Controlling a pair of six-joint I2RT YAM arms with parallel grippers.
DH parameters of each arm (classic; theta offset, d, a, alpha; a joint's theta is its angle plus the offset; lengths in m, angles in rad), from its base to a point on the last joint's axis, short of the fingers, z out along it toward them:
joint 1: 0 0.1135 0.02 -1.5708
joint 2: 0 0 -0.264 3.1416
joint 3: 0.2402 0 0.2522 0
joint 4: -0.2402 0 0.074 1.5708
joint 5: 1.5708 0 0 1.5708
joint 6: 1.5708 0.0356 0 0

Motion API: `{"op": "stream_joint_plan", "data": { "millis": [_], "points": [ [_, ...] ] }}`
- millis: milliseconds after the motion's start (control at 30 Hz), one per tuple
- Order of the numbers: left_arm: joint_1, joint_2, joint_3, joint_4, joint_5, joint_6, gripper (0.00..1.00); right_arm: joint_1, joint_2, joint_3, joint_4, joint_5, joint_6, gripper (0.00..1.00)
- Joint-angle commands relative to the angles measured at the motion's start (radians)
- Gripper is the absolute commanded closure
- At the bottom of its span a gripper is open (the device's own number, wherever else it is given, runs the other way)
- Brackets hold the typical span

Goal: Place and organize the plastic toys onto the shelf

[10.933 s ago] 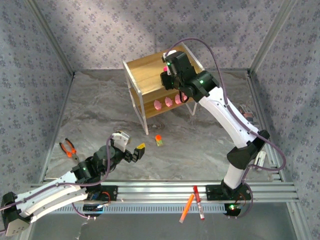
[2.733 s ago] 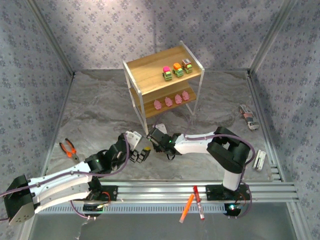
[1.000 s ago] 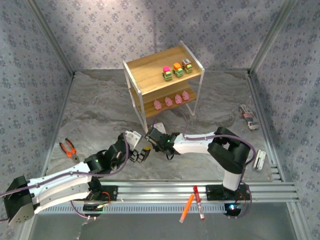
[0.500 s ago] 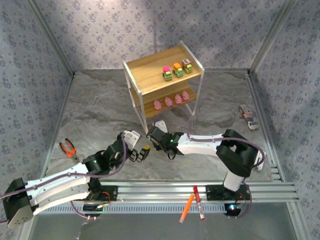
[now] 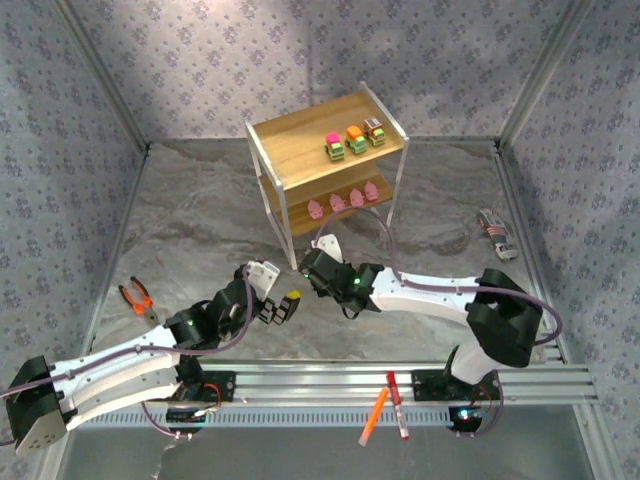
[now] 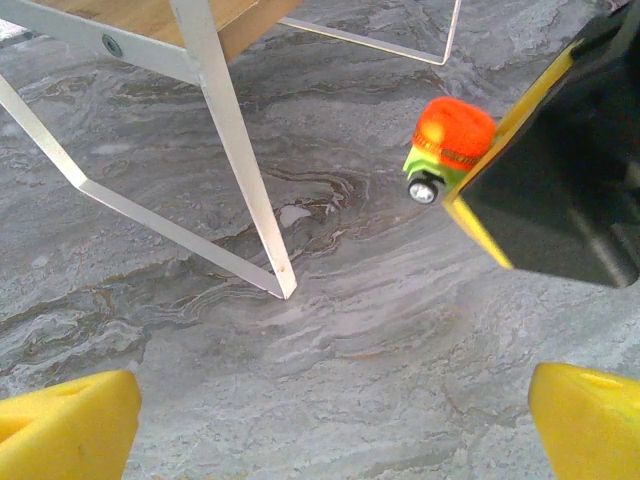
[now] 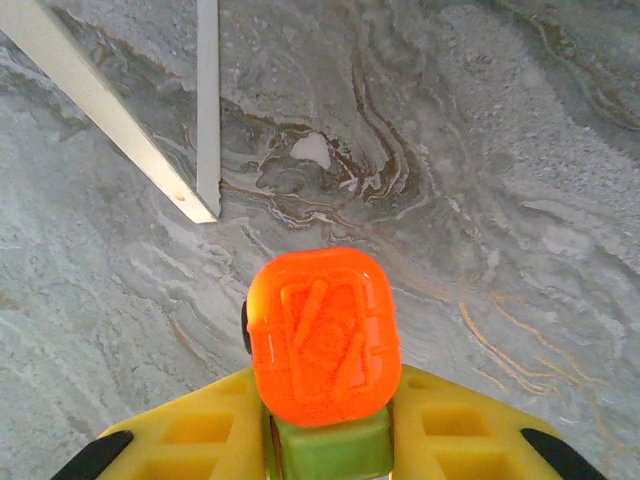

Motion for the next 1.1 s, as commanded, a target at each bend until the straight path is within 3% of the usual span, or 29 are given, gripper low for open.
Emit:
{"op": "stream_joint_plan", "data": {
  "millis": [0, 1067],
  "points": [
    [0.006, -0.016, 0.010, 0.005, -0.005, -0.015, 0.01, 0.010, -0.064, 0.008, -0.063, 0.046, -0.005, 0.72],
    [0.006, -0.008, 0.009, 0.024, 0.048, -0.008, 0.00, 0.030, -0.317, 0.161, -0.255, 0.124, -0.097, 0.73]
  ]
}}
